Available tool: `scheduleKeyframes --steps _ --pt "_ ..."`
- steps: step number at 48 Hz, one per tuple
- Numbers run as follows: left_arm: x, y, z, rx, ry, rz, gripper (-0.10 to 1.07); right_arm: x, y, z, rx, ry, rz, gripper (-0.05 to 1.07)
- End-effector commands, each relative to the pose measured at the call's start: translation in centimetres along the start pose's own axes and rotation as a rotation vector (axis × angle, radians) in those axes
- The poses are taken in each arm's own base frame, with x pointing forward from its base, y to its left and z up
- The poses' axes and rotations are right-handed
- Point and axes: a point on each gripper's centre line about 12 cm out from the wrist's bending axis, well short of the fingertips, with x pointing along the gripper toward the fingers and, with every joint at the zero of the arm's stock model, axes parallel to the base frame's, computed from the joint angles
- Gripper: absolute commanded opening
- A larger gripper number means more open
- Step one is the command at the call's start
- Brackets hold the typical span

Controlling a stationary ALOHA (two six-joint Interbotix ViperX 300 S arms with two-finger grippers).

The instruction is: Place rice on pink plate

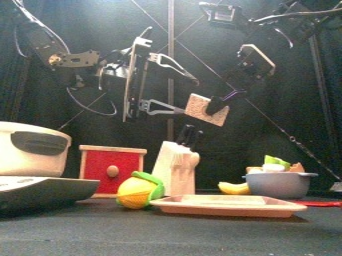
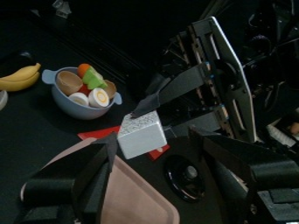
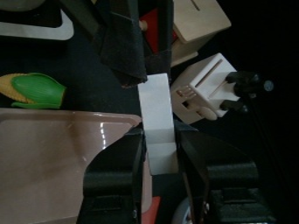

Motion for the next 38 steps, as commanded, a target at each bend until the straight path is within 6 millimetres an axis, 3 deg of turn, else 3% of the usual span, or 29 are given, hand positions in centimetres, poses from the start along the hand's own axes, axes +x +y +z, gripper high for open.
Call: scheduleKeyframes --steps 1,13,22,32,38 --pt "-0.7 -0.7 1.9 0.03 -0.074 -0.032 0.97 -1.0 -0.6 1.0 0.062 -0.02 0.012 0.51" --pt "-4.3 -0.4 3.3 0.15 -0.171 -0.049 0.97 -3.1 -1.3 1.1 0.293 0.025 0.085 0.51" --pt "-6.7 -0.3 4.7 0.172 -0.205 -0.052 0.97 -4.0 -1.4 1.0 0.644 0.028 0.169 0.51" --pt "-9.0 1.0 8.7 0.16 -0.33 -0.008 0.97 -3.5 -1.7 -1.2 1.04 -0.004 0.155 0.51" --pt "-9.9 1.4 10.0 0.156 -0.375 0.009 0.97 -2.9 -1.6 -3.1 1.265 -0.024 0.12 0.5"
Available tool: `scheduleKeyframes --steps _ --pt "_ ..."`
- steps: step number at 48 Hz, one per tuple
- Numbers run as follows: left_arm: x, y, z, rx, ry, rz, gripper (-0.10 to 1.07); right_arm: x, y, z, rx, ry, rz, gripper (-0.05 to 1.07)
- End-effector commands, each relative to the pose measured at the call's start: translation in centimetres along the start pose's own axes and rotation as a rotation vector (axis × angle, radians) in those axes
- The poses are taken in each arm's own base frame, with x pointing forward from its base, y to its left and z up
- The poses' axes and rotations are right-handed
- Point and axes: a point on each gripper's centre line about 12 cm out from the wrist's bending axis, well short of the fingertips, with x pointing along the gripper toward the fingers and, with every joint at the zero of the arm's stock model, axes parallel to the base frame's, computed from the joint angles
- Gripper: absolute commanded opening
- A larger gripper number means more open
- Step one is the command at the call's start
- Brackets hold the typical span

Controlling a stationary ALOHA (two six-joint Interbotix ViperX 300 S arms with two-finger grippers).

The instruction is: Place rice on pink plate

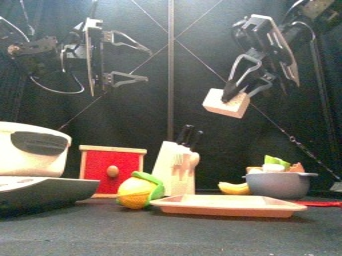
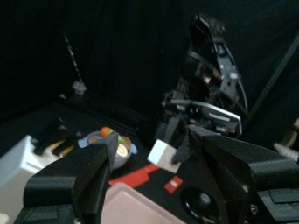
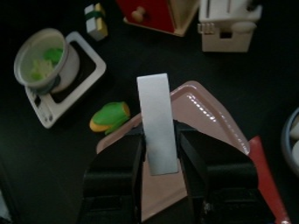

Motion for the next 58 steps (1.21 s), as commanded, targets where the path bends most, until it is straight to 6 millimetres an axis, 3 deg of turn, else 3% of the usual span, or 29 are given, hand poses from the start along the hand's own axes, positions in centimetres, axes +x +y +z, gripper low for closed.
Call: scheduleKeyframes --steps 1,13,28,46,58 --pt "0.0 0.1 1.4 -0.002 -0.049 0.003 0.97 -0.2 -0.5 -0.2 0.163 -0.049 0.022 0.5" --pt "-1.0 0.5 1.1 0.001 -0.036 0.008 0.97 0.9 -1.6 -3.4 0.375 -0.094 0.0 0.5" --pt "-1.4 0.5 0.7 -0.001 -0.02 0.006 0.97 4.4 -2.0 -8.5 0.464 -0.046 -0.214 0.51" --pt "-1.5 0.5 0.3 0.0 0.013 0.011 0.97 4.2 -1.8 -8.1 0.457 -0.047 -0.2 0.51" --pt "-1.4 0.6 0.4 0.0 0.013 0.016 0.97 0.7 1.4 -3.8 0.294 -0.039 -0.042 0.51"
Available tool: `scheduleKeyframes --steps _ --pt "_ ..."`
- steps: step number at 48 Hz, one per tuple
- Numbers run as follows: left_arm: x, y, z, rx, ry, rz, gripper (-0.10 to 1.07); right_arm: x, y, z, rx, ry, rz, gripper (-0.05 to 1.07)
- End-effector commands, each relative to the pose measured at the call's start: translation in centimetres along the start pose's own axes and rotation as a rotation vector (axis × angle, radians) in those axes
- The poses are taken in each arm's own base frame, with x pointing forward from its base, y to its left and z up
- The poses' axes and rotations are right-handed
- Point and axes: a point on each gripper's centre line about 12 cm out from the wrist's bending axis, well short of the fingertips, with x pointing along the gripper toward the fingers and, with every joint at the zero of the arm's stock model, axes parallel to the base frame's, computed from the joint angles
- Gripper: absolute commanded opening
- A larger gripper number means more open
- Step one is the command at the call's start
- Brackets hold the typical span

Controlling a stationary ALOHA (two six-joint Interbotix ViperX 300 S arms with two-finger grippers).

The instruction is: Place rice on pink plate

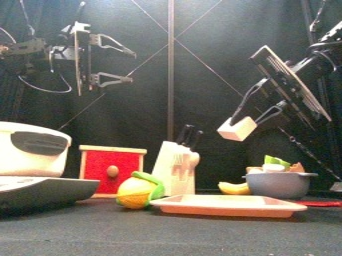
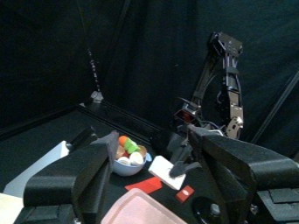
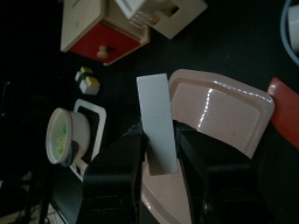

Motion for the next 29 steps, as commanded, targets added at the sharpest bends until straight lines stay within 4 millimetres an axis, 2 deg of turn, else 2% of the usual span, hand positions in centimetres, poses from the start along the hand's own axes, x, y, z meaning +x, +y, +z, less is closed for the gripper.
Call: scheduleKeyframes --steps 1,8,15,24,29 --pt "0.3 -0.1 0.7 0.0 -0.022 -0.003 0.97 -1.8 2.4 1.5 -0.025 0.009 0.059 0.51" --pt "0.2 0.1 0.6 0.001 -0.02 0.004 0.97 -2.6 2.6 2.9 -0.041 0.032 0.009 0.5" --pt "-0.1 0.1 0.8 0.0 -0.025 0.004 0.97 -2.0 2.7 3.1 -0.049 0.071 0.002 0.5" --pt "-0.2 0.1 0.9 0.0 -0.027 0.003 0.97 0.6 3.2 2.1 -0.086 0.209 0.055 0.5" --pt "-0.2 0.1 0.9 0.0 -0.027 0.003 0.97 2.2 2.9 2.2 -0.099 0.252 0.053 0.5"
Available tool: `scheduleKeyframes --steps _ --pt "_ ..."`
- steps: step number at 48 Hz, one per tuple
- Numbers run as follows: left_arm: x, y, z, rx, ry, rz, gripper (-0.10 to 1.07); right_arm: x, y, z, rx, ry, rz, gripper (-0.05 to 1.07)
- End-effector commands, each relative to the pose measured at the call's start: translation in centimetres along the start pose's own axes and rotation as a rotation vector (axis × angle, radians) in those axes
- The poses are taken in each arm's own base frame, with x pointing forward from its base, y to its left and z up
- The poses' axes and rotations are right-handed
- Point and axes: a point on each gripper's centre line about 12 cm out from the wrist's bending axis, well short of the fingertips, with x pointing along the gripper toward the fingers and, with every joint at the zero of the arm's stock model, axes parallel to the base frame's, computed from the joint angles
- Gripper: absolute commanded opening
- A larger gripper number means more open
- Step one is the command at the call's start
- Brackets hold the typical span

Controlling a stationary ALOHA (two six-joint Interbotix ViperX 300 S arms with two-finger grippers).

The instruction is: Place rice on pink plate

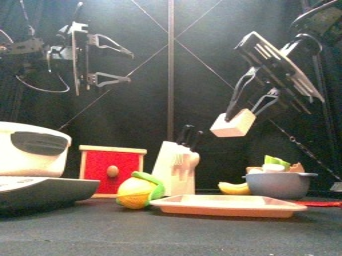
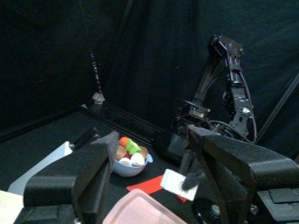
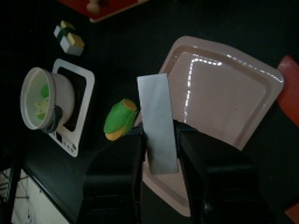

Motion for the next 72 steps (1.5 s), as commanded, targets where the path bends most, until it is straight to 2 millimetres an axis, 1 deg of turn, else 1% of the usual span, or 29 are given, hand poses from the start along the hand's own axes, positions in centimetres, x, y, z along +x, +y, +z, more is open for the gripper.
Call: scheduleKeyframes --steps 1,5,15,19,24,28,35,41,50,55,65,72 --pt "0.2 -0.1 0.4 0.0 -0.017 -0.004 0.97 1.1 0.6 0.9 0.009 0.038 0.033 0.5" --pt "0.2 -0.1 0.4 0.0 -0.014 -0.003 0.97 2.4 -0.3 1.5 0.019 0.064 0.015 0.5" --pt "0.2 0.0 0.2 0.0 0.008 0.003 0.97 4.9 -2.1 2.2 0.005 0.123 -0.01 0.52" --pt "0.2 0.0 0.2 0.0 0.014 0.004 0.97 5.5 -2.5 2.4 0.01 0.136 -0.018 0.55" --pt "0.2 0.0 0.1 0.0 0.02 0.005 0.97 5.9 -2.9 2.5 0.016 0.14 -0.032 0.65" --pt "0.2 0.0 0.1 0.0 0.022 0.006 0.97 6.0 -3.2 2.4 0.017 0.142 -0.04 0.75" --pt "0.2 0.1 0.1 0.0 0.021 0.007 0.97 6.0 -3.1 2.6 0.019 0.133 -0.044 0.89" --pt "0.2 0.0 0.1 0.0 0.022 0.006 0.97 5.9 -3.0 2.8 0.02 0.124 -0.042 0.98" --pt "0.1 0.1 0.0 0.003 0.026 0.007 0.97 5.6 -2.0 3.2 0.015 0.098 -0.025 0.98" --pt "-0.4 0.4 0.1 0.005 0.033 0.016 0.97 5.4 -1.5 3.2 -0.007 0.085 -0.018 0.98" --pt "-1.1 0.8 0.2 0.002 0.09 0.034 0.97 4.6 -0.8 3.1 -0.024 0.063 -0.001 0.98" --pt "-1.8 0.9 0.1 0.018 0.151 0.036 0.97 4.1 -0.6 3.4 -0.041 0.036 0.001 0.98"
